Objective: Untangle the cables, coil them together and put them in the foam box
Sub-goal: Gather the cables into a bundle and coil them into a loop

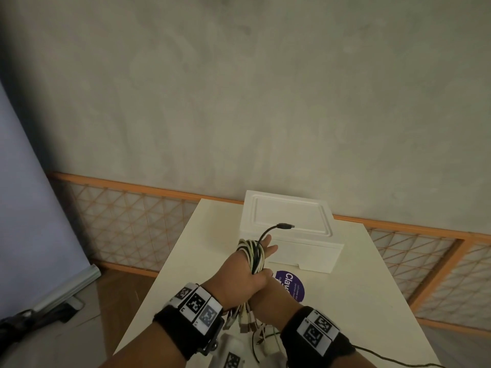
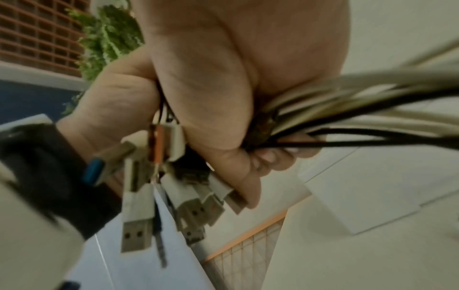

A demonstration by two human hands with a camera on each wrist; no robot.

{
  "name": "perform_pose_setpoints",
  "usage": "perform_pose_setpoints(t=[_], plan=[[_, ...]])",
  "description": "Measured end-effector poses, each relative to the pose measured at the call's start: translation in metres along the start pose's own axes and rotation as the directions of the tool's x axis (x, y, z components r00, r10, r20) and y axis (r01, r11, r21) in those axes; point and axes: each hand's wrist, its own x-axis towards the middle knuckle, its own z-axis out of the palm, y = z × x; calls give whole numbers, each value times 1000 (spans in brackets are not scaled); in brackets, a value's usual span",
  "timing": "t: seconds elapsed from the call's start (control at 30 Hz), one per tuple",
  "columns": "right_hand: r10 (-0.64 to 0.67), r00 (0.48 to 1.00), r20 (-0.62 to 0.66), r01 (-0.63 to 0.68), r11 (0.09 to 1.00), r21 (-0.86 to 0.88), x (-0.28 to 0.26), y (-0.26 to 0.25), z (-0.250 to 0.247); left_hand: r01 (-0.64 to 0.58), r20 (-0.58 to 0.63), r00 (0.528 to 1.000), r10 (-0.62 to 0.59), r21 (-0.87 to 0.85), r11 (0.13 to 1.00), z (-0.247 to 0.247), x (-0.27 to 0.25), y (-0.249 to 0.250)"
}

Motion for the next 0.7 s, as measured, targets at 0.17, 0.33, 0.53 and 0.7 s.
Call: perform_pose_setpoints(t=[0.17, 0.33, 0.53, 0.7], plan=[[-146, 989, 10, 128, 824, -552, 17, 12, 1, 27, -111, 994, -13, 119, 993, 3, 6, -1], [-95, 990, 102, 128, 912, -391, -1, 13, 6, 96, -120, 991, -52, 400, 911, -2, 12, -6], [43, 992, 115, 9, 908, -419, -14, 19, -8, 209, -156, 977, -146, 571, 794, -10, 12, -24], [-65, 994, 82, 100, 830, -549, -26, 13, -33, 200, -51, 961, -270, 804, 560, -14, 21, -25]])
